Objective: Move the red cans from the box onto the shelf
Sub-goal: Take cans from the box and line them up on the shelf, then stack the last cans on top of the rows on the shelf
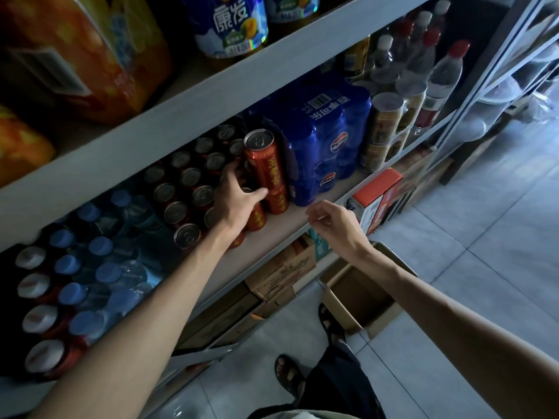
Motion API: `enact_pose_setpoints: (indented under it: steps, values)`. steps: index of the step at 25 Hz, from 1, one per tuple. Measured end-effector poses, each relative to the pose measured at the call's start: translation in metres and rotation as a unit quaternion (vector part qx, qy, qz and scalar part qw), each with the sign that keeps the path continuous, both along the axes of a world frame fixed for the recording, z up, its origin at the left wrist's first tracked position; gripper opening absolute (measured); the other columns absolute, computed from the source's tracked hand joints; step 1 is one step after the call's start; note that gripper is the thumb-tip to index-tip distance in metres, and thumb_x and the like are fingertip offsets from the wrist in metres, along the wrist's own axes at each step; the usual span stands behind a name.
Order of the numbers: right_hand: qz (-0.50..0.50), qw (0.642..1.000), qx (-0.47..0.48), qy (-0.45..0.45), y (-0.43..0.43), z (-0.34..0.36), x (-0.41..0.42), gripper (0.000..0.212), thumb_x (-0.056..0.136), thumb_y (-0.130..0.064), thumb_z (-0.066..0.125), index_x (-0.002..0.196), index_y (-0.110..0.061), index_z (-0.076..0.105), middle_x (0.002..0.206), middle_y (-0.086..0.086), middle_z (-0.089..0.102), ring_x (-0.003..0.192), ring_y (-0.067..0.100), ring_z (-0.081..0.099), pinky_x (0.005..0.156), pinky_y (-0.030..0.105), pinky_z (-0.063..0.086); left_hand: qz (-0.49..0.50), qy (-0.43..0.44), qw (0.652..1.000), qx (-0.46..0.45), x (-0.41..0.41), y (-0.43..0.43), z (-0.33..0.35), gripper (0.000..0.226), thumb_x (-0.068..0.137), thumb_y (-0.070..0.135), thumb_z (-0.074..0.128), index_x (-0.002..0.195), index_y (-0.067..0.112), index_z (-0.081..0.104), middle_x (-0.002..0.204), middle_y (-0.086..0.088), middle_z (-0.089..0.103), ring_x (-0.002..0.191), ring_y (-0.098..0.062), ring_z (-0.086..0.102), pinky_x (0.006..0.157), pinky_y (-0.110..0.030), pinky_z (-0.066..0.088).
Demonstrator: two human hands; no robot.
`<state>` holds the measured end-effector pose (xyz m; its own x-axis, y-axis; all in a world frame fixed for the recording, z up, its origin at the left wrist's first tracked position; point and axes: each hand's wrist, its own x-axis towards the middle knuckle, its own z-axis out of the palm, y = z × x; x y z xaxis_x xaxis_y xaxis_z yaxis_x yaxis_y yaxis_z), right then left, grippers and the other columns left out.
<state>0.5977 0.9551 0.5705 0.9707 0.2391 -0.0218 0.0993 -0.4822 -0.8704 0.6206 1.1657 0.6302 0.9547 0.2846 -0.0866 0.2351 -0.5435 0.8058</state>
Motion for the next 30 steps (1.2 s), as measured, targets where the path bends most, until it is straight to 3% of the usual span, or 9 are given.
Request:
enact_pose_setpoints:
  steps: [3, 6, 9, 11, 13, 15, 18, 24, 30]
  values:
    - [0.014, 0.999, -0.016, 0.044, -0.015, -0.008, -0.012, 0.018, 0.093, -0.009, 0.061, 0.109, -0.013, 0.066, 0.105, -0.005, 0.067, 0.091, 0.006, 0.065, 0.076, 0.018, 0.053, 0.002, -0.061, 0.997, 0.045, -0.03, -0.017, 0.005, 0.051, 0.085, 0.021, 0.07, 0.13, 0.016, 0.045, 0.119, -0.005, 0.06, 0.095, -0.014, 0.062, 0.076, -0.028, 0.056]
    - [0.045, 0.995, -0.03, 0.089, -0.038, -0.021, -0.022, 0.017, 0.091, -0.008, 0.061, 0.106, -0.013, 0.067, 0.111, -0.001, 0.067, 0.098, 0.013, 0.066, 0.077, 0.019, 0.056, -0.087, -0.066, 0.992, 0.055, -0.057, -0.049, 0.002, 0.031, 0.088, 0.019, 0.065, 0.117, 0.017, 0.052, 0.1, 0.001, 0.063, 0.082, -0.008, 0.062, 0.068, -0.024, 0.055]
    - [0.041, 0.99, -0.065, 0.121, -0.084, -0.044, -0.036, 0.018, 0.088, -0.003, 0.064, 0.104, -0.012, 0.068, 0.111, 0.0, 0.065, 0.099, 0.018, 0.065, 0.071, 0.012, 0.053, -0.229, 0.064, 0.968, 0.079, -0.062, -0.088, -0.02, 0.027, 0.088, 0.022, 0.067, 0.112, 0.013, 0.06, 0.096, 0.0, 0.069, 0.087, -0.016, 0.066, 0.076, -0.029, 0.055]
    - [0.013, 0.987, -0.079, 0.14, -0.126, -0.064, -0.049, 0.018, 0.089, -0.005, 0.066, 0.106, -0.009, 0.069, 0.103, 0.001, 0.069, 0.092, 0.02, 0.067, 0.07, 0.018, 0.055, -0.289, 0.166, 0.938, 0.094, -0.059, -0.122, -0.039, 0.03, 0.088, 0.025, 0.067, 0.113, 0.01, 0.061, 0.094, -0.002, 0.067, 0.089, -0.018, 0.063, 0.076, -0.025, 0.049]
    - [-0.022, 0.98, -0.066, 0.186, -0.164, -0.08, -0.066, 0.011, 0.091, -0.006, 0.064, 0.097, -0.012, 0.07, 0.084, -0.001, 0.07, 0.078, 0.019, 0.068, 0.072, 0.033, 0.056, -0.302, 0.225, 0.923, 0.074, -0.058, -0.155, -0.06, 0.03, 0.089, 0.022, 0.067, 0.114, 0.007, 0.062, 0.094, -0.006, 0.066, 0.083, -0.016, 0.061, 0.067, -0.02, 0.047]
    - [-0.043, 0.971, -0.061, 0.227, -0.211, -0.097, -0.078, 0.013, 0.091, -0.006, 0.063, 0.088, -0.018, 0.066, 0.073, -0.002, 0.066, 0.069, 0.019, 0.065, 0.07, 0.035, 0.055, -0.289, 0.264, 0.92, 0.019, -0.054, -0.2, -0.083, 0.028, 0.089, 0.015, 0.066, 0.114, 0.003, 0.061, 0.096, -0.009, 0.066, 0.079, -0.017, 0.063, 0.063, -0.019, 0.049]
    - [-0.048, 0.956, -0.099, 0.272, -0.273, -0.132, -0.081, 0.012, 0.089, -0.006, 0.062, 0.095, -0.015, 0.067, 0.082, 0.004, 0.068, 0.079, 0.025, 0.068, 0.075, 0.035, 0.054, -0.296, 0.309, 0.904, -0.014, -0.046, -0.263, -0.125, 0.026, 0.09, 0.012, 0.066, 0.113, 0.002, 0.061, 0.095, -0.01, 0.065, 0.077, -0.02, 0.065, 0.065, -0.025, 0.051]
    - [-0.085, 0.934, -0.185, 0.295, -0.348, -0.255, -0.052, 0.023, 0.085, -0.006, 0.062, 0.107, -0.009, 0.069, 0.103, 0.012, 0.072, 0.095, 0.033, 0.067, 0.082, 0.038, 0.054, -0.295, 0.358, 0.885, -0.046, -0.004, -0.333, -0.261, 0.013, 0.089, 0.011, 0.066, 0.102, 0.01, 0.063, 0.09, -0.011, 0.067, 0.068, -0.021, 0.065, 0.059, -0.027, 0.047]
    - [-0.044, 0.915, -0.315, 0.25, -0.374, -0.518, -0.002, 0.049, 0.089, -0.028, 0.065, 0.134, -0.014, 0.05, 0.126, 0.011, 0.056, 0.11, 0.03, 0.058, 0.084, 0.039, 0.052, -0.317, 0.41, 0.855, -0.016, 0.055, -0.359, -0.529, 0.009, 0.088, 0.019, 0.064, 0.087, 0.027, 0.059, 0.09, -0.004, 0.071, 0.065, -0.008, 0.067, 0.057, -0.02, 0.049]
